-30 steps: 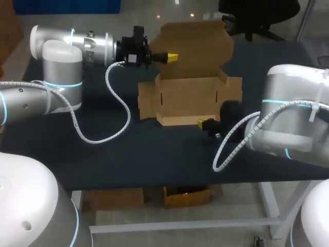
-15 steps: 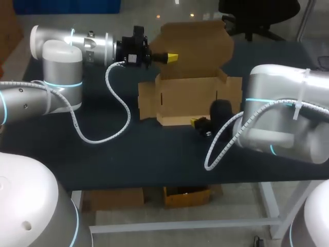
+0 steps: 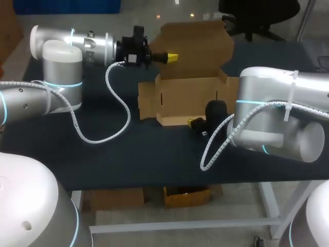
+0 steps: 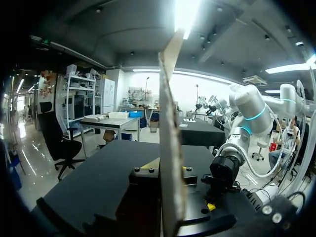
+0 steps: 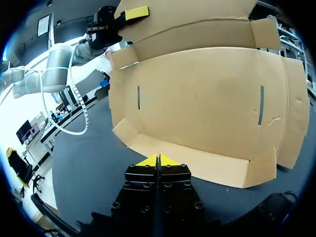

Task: Assemble the packaging by folding the flat box into shape, placing the metal phone stand inside, and closing the box properly

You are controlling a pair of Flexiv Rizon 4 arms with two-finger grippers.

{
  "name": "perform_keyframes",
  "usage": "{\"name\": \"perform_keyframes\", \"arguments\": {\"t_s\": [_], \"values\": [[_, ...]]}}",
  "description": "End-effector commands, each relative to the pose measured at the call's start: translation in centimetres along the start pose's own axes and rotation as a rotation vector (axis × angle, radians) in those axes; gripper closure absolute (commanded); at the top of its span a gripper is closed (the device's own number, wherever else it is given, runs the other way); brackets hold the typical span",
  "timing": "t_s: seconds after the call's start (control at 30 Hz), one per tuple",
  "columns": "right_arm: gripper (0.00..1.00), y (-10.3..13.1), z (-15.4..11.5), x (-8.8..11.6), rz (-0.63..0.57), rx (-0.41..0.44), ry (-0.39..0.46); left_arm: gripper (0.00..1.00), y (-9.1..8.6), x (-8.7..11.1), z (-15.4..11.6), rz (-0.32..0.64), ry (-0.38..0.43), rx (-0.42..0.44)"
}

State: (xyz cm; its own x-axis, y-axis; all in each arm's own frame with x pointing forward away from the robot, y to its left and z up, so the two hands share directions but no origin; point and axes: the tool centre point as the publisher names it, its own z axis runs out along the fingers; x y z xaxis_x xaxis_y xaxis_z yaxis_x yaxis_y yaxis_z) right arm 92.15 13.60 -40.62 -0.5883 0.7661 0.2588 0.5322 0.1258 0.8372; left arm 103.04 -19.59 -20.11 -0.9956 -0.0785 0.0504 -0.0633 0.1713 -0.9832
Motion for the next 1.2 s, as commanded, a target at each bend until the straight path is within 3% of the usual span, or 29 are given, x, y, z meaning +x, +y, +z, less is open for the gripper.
{"name": "perform_keyframes", "arguments": {"t_s": [0.03, 1.2], "values": [[1.0, -0.3, 0.8, 0.0, 0.002, -0.01, -0.015, 1.0, 0.0, 0.0, 0.0, 0.0, 0.001, 0.0], [1.0, -0.8, 2.9, -1.5, 0.027, -0.01, -0.024, 1.0, 0.0, 0.0, 0.0, 0.0, 0.001, 0.0]]}}
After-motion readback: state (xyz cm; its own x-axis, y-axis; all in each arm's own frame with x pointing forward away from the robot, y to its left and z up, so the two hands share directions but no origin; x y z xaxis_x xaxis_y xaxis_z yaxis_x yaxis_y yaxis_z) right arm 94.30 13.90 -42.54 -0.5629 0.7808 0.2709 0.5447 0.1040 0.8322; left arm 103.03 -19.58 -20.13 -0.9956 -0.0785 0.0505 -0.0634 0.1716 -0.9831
